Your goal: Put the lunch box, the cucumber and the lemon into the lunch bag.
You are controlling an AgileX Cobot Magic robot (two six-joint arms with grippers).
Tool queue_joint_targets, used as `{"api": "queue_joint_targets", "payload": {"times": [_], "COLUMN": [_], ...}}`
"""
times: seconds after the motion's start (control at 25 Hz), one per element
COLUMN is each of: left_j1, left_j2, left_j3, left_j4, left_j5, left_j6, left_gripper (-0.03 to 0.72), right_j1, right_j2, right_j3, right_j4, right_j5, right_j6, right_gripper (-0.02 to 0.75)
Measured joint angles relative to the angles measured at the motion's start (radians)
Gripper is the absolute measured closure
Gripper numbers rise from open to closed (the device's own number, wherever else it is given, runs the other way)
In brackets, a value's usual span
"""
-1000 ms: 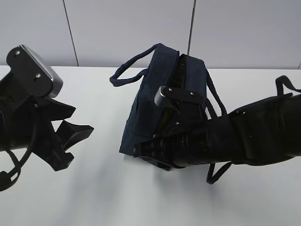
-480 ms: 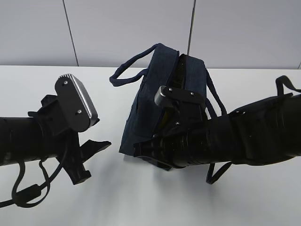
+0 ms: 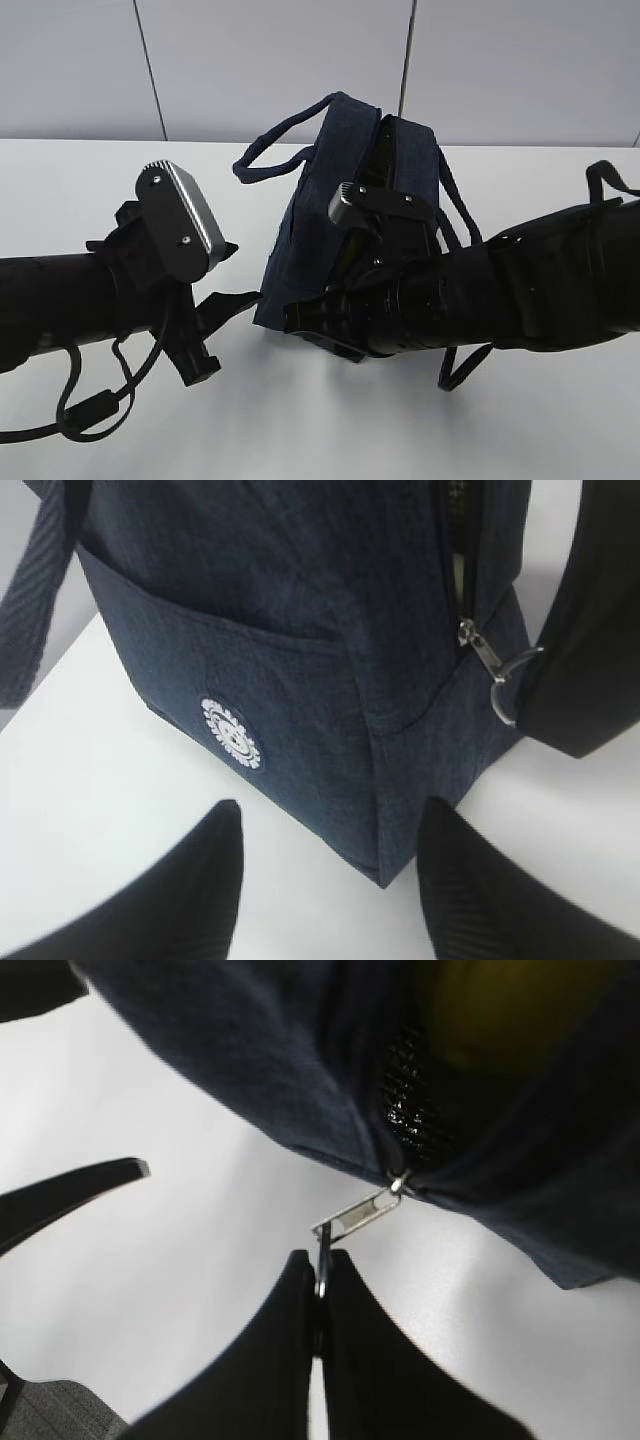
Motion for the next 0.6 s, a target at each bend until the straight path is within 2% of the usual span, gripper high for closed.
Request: {"api": "queue_joint_targets", "payload": {"times": [0.6], "left_j1": [0.000], "left_j2": [0.153], "left_j3": [0.000], "left_j4": [0.054], "left_j5": [-0.175], "left_j6": [-0.020], "left_gripper": [0.314], "right_j1": [0.000], "right_j2": [0.000], "right_j3": [0.000], "right_j4": [0.001], "right_j5": [0.000], "right_j6": [0.000], "right_gripper": [0.738]}}
